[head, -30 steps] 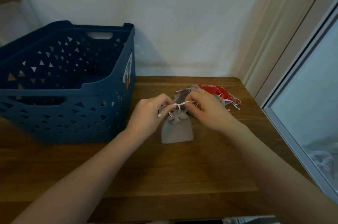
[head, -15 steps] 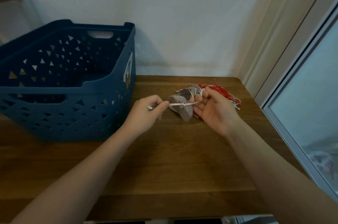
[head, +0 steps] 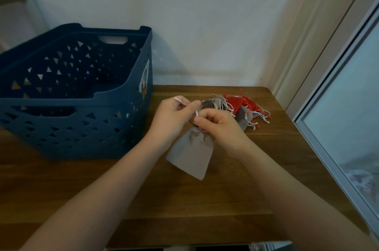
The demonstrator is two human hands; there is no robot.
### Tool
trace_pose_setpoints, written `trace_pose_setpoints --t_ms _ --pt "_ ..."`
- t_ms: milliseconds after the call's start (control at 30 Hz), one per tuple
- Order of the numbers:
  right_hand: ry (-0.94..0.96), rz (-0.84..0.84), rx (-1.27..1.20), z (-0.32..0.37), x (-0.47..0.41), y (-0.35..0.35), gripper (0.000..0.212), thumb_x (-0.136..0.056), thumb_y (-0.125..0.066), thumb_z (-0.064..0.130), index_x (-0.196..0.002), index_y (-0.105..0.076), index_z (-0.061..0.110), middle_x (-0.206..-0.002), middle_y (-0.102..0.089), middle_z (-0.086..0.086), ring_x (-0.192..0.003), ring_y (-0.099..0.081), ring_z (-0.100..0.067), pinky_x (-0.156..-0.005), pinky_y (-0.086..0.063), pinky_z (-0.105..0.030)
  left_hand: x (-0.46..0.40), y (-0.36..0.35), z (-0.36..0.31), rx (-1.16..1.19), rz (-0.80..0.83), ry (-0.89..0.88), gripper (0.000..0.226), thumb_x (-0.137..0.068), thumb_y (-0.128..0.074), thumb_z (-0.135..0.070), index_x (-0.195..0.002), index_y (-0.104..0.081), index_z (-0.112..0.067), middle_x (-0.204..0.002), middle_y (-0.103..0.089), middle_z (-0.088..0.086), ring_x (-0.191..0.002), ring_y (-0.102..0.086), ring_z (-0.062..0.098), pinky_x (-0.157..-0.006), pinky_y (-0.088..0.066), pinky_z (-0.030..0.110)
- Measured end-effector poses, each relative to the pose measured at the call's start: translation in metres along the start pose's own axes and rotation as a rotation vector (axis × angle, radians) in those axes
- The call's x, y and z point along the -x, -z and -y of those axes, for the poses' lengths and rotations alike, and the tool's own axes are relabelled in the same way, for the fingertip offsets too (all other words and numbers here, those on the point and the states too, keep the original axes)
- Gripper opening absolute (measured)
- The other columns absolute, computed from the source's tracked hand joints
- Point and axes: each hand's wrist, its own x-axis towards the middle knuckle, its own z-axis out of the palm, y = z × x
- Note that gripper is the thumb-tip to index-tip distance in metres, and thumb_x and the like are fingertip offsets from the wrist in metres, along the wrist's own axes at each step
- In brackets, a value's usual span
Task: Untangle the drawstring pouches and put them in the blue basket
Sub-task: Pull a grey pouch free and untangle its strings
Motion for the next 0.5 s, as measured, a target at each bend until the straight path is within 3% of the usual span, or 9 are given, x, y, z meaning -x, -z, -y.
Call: trace_pose_setpoints --t_ms 100,200,367,500 --pt "-0.02 -0.101 -0.127 0.001 0.0 -0.002 0.012 -0.092 -0.053 0.012 -0.087 -0.064 0.009 -0.065 -0.052 0.001 -0.055 -0.046 -0.006 -0.052 -0.04 -0.015 0.003 -0.005 0.004 0.068 -0.015 0.035 0.018 -0.089 -0.06 -0.031 -0.081 -0.057 -0.015 -0.055 -0.057 -0.013 -0.047 -0.05 -0.004 -0.054 -0.039 0.019" --pt "-0.079 -0.235 -0.317 0.002 -0.004 -0.003 0.016 -0.094 -0.051 0.012 -0.085 -0.064 0.012 -0.059 -0.05 0.004 -0.05 -0.042 -0.003 -0.048 -0.036 -0.014 0.01 -0.014 0.015 -0.04 0.048 0.058 0.014 -0.085 -0.064 -0.03 -0.086 -0.057 -0.018 -0.066 -0.062 -0.006 -0.056 -0.057 0.0 -0.056 -0.046 0.016" --pt "-0.059 -0.217 -0.283 0.002 -0.005 -0.004 0.018 -0.094 -0.051 0.011 -0.088 -0.067 0.011 -0.059 -0.053 0.005 -0.05 -0.046 -0.001 -0.056 -0.045 -0.014 0.014 -0.016 0.025 -0.06 0.127 -0.002 0.011 -0.09 -0.058 -0.021 -0.085 -0.067 -0.016 -0.077 -0.067 0.0 -0.071 -0.062 0.005 -0.067 -0.049 0.016" --pt "-0.039 -0.223 -0.3 -0.003 -0.007 0.001 0.022 -0.095 -0.045 0.002 -0.097 -0.065 0.009 -0.065 -0.057 0.005 -0.054 -0.045 -0.006 -0.062 -0.045 -0.018 0.009 -0.011 0.025 0.159 0.174 0.25 0.018 -0.094 -0.053 -0.026 -0.085 -0.066 -0.017 -0.064 -0.055 -0.005 -0.057 -0.05 0.007 -0.055 -0.038 0.017"
